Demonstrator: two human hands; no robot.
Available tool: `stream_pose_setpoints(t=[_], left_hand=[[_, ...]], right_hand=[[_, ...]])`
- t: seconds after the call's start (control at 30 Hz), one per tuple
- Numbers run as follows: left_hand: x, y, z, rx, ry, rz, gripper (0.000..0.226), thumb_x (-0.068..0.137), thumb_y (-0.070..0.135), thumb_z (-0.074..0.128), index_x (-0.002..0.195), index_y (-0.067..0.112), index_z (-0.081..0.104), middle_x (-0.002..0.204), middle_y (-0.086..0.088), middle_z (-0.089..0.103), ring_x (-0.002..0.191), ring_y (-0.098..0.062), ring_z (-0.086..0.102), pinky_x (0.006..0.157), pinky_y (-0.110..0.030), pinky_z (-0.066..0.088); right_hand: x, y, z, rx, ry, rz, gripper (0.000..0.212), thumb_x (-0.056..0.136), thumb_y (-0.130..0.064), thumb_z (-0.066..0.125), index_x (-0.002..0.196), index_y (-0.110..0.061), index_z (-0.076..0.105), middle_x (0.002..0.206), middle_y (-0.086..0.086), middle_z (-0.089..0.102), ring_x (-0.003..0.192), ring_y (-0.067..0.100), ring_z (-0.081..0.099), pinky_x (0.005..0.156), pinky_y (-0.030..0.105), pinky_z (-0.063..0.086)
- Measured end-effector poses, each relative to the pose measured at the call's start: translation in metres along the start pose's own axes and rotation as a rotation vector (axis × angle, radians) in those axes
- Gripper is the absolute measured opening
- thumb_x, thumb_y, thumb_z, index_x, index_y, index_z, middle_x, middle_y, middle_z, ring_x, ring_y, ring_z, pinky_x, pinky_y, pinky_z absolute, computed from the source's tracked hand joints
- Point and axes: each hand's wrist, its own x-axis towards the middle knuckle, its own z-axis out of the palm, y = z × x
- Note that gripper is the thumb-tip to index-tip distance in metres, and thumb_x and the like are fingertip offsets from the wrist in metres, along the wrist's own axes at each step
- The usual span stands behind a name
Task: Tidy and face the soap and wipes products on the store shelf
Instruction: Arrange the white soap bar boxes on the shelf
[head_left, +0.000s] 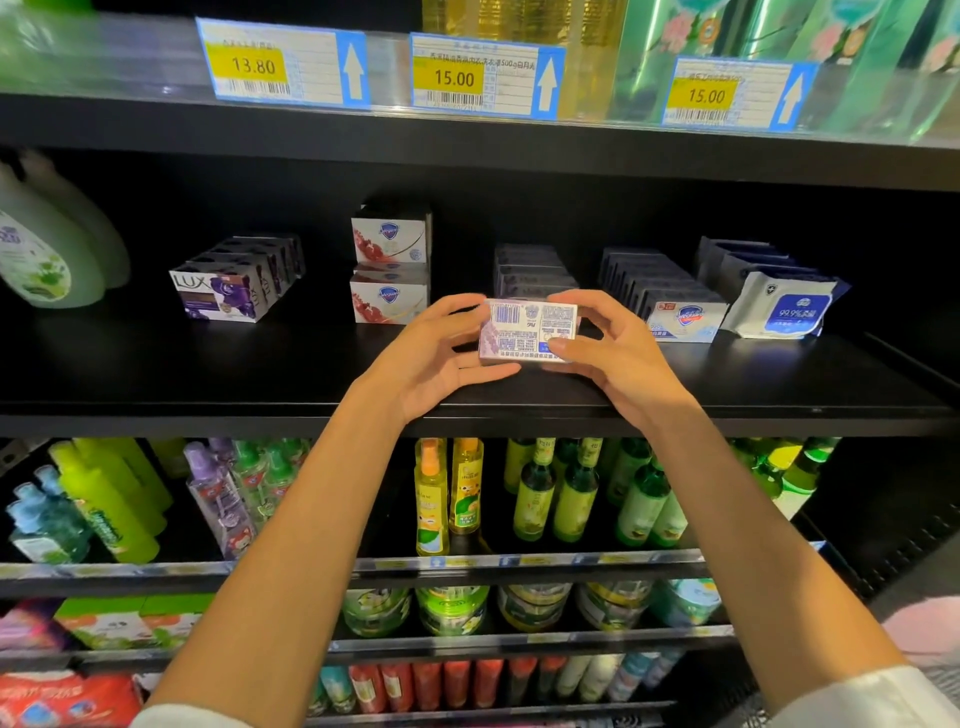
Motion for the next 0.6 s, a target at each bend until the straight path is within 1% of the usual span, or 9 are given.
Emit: stream_pose_setpoints(t=[0.1, 0.2, 0.33, 0.4, 0.47, 0.53, 0.6], left_hand=[[0.0005, 0.0008, 0.0021, 0.033, 0.023, 0.012, 0.046, 0.101, 0.02, 0.067, 0.144, 0.004, 0.056, 0.133, -0.019, 0.069, 0.119, -0.038, 0.07, 0.094, -0.053, 0.06], [0.002, 0.0004, 0.0033, 0.1, 0.028, 0.027, 0.043, 0.102, 0.026, 0.066, 0.14, 0.006, 0.061, 0.132, -0.017, 0.07, 0.12, -0.033, 0.07, 0.099, -0.052, 0.059], [0.003, -0.001, 0.0012, 0.139, 0.007, 0.055, 0.039, 0.103, 0.023, 0.065, 0.138, 0.006, 0.062, 0.132, -0.016, 0.07, 0.122, -0.032, 0.069, 0.103, -0.055, 0.056], [0.0027, -0.0011, 0.0001, 0.14, 0.005, 0.06, 0.036, 0.102, 0.02, 0.066, 0.135, 0.007, 0.065, 0.131, -0.016, 0.071, 0.122, -0.033, 0.069, 0.103, -0.054, 0.056], [0.0025, -0.0009, -0.0008, 0.135, 0.0, 0.062, 0.032, 0.101, 0.017, 0.067, 0.131, 0.008, 0.067, 0.13, -0.018, 0.071, 0.122, -0.034, 0.069, 0.105, -0.054, 0.055], [0.0023, -0.0006, -0.0016, 0.126, 0.003, 0.066, 0.03, 0.1, 0.014, 0.066, 0.13, 0.008, 0.067, 0.13, -0.018, 0.071, 0.121, -0.036, 0.069, 0.105, -0.053, 0.055], [0.0014, -0.0004, -0.0015, 0.125, 0.014, 0.069, 0.032, 0.1, 0.01, 0.065, 0.131, 0.006, 0.066, 0.129, -0.018, 0.071, 0.12, -0.036, 0.069, 0.103, -0.051, 0.056]], right_hand=[[-0.0003, -0.0001, 0.0011, -0.029, -0.006, -0.015, 0.045, 0.092, 0.005, 0.073, 0.131, -0.015, 0.065, 0.131, 0.004, 0.068, 0.118, 0.026, 0.071, 0.098, 0.049, 0.06], [-0.0012, -0.0008, 0.0017, -0.055, 0.006, -0.023, 0.046, 0.092, 0.005, 0.073, 0.131, -0.017, 0.065, 0.129, 0.001, 0.07, 0.119, 0.023, 0.07, 0.102, 0.046, 0.058], [-0.0018, -0.0017, 0.001, -0.053, 0.001, -0.027, 0.048, 0.093, 0.005, 0.072, 0.134, -0.019, 0.065, 0.132, 0.002, 0.069, 0.121, 0.023, 0.069, 0.103, 0.047, 0.057], [-0.0017, -0.0026, 0.0014, -0.032, -0.005, -0.024, 0.05, 0.094, 0.003, 0.071, 0.138, -0.02, 0.064, 0.133, 0.002, 0.069, 0.122, 0.023, 0.069, 0.102, 0.044, 0.058], [-0.0003, -0.0039, 0.0023, -0.017, -0.01, -0.007, 0.047, 0.099, -0.006, 0.068, 0.142, -0.024, 0.062, 0.133, 0.001, 0.069, 0.122, 0.022, 0.068, 0.101, 0.042, 0.058], [0.0019, -0.0044, 0.0026, -0.02, -0.015, 0.021, 0.038, 0.104, -0.019, 0.063, 0.142, -0.027, 0.061, 0.134, 0.003, 0.068, 0.124, 0.022, 0.067, 0.105, 0.045, 0.055], [0.0041, -0.004, 0.0031, -0.014, -0.005, 0.056, 0.034, 0.107, -0.03, 0.058, 0.141, -0.028, 0.062, 0.135, 0.003, 0.068, 0.125, 0.022, 0.067, 0.107, 0.048, 0.054]])
